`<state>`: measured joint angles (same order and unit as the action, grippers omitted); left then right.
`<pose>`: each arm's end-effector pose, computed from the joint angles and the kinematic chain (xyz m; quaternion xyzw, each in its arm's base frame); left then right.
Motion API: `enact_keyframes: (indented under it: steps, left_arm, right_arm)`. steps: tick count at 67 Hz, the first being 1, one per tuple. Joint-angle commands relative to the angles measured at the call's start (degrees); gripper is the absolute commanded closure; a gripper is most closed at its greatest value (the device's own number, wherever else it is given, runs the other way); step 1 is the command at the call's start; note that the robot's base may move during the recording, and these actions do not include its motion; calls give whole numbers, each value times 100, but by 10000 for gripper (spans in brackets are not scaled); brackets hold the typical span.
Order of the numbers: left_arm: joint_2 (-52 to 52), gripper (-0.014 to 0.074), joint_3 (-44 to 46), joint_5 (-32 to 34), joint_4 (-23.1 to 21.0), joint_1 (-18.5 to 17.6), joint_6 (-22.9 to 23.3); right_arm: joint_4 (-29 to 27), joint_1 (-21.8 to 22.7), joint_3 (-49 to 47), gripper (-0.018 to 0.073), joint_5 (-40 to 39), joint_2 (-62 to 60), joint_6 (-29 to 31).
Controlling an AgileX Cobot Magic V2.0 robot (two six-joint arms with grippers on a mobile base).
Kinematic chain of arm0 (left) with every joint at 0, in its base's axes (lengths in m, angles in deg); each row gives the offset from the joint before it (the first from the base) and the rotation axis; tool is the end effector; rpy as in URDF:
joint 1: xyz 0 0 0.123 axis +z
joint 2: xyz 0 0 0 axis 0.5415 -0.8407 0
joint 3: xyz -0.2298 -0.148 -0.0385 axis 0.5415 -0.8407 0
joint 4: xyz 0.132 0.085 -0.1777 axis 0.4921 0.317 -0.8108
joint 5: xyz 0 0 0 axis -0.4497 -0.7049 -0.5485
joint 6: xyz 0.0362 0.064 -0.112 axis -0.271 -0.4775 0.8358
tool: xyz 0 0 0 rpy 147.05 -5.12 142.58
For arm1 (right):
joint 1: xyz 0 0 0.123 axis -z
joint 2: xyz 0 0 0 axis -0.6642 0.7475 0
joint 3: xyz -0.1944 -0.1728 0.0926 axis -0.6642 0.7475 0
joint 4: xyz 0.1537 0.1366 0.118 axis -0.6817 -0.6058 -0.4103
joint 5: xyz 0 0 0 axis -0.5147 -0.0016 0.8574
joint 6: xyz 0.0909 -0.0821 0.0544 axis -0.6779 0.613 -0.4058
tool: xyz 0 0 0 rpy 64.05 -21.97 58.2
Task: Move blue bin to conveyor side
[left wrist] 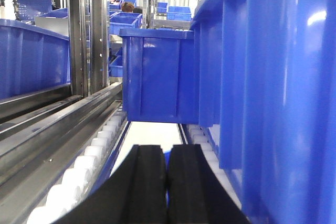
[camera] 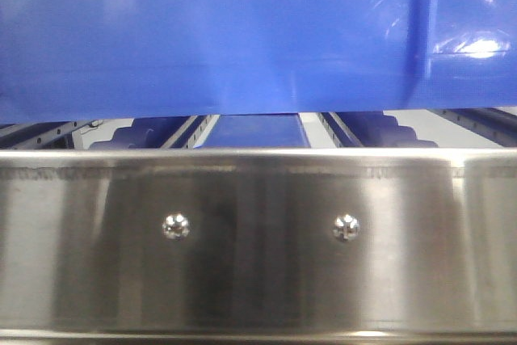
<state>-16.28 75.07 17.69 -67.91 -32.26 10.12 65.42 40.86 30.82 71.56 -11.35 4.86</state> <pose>0.0933 0.0007 0.2200 -0.0119 0.6655 -0.0072 0.7463 0.0926 0.0005 0.2245 0.0186 0.6540 0.0278 0.7557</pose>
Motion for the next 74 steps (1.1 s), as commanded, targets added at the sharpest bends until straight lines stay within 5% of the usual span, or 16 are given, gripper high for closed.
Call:
enact_keyframes:
  steps: [1, 9, 23, 44, 58, 74]
  left_arm:
    - [22, 603, 36, 159, -19, -29, 12]
    - [22, 603, 642, -192, -19, -29, 12]
    - [-103, 541, 2391, -1988, 30, -29, 9]
    - [-1457, 215, 4536, -3292, 30, -294, 0]
    - [-2456, 62, 5226, -3517, 8, -566, 0]
    - [-3226, 59, 5996, -3915, 153, -1126, -12]
  right_arm:
    - [-52, 2, -3, 637, -201, -21, 17]
    - [-152, 2, -345, 637, 123, -21, 5]
    - [-152, 2, -2025, 582, 1748, -21, 5]
    - [-320, -22, -3678, -17, 2385, 427, 5]
    - [-337, -169, -4121, -1, 2367, 1225, 5]
    - [-448, -173, -5203, -1, 3526, 2343, 5]
